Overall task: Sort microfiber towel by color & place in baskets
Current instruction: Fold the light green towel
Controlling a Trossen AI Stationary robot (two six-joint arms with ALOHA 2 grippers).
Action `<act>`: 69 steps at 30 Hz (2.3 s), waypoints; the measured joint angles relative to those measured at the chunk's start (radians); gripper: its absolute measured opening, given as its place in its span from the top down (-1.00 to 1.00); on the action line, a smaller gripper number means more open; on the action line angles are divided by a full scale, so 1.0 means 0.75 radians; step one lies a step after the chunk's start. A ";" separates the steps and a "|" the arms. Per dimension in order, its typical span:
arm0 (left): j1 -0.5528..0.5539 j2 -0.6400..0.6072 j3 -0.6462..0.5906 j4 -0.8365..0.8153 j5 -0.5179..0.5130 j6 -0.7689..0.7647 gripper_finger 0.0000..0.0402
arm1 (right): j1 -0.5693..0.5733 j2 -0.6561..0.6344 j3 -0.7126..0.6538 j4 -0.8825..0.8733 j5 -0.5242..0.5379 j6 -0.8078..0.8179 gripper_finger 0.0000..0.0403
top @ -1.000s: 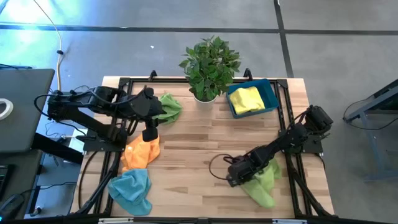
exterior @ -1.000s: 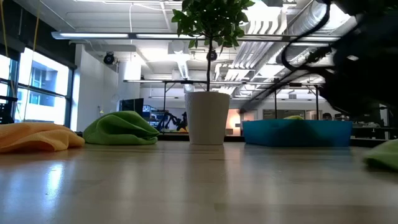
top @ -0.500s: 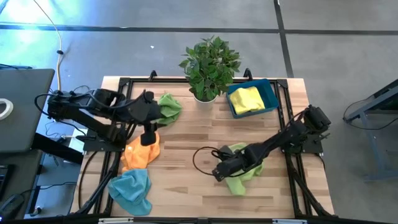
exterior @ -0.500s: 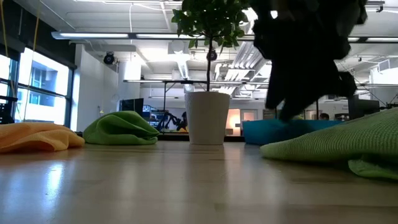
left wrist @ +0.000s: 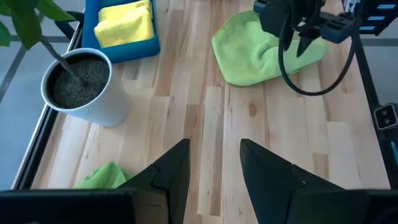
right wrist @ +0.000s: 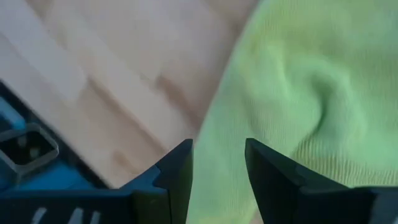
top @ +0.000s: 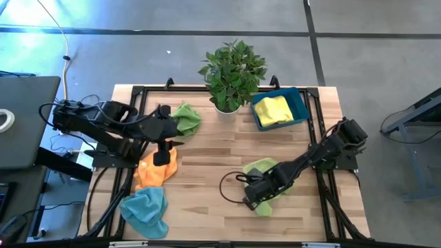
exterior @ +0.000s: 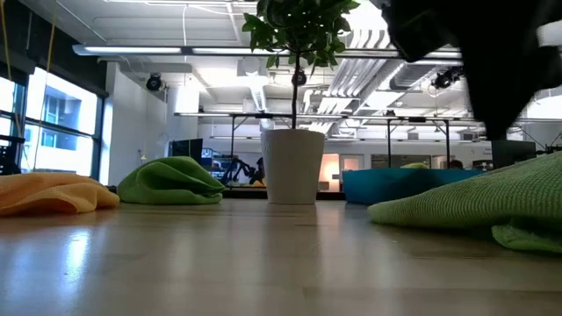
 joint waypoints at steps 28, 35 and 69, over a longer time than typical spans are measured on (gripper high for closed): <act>-0.145 0.000 0.000 0.000 0.000 -0.101 0.35 | -0.052 0.225 0.012 0.326 0.388 -0.225 0.32; -0.146 0.000 -0.001 0.000 0.000 -0.101 0.35 | -0.022 0.212 0.191 0.002 0.339 -0.249 0.32; -0.146 0.308 -0.001 -0.002 0.006 -0.280 0.35 | -0.044 -0.017 -0.241 -0.200 0.331 1.068 0.32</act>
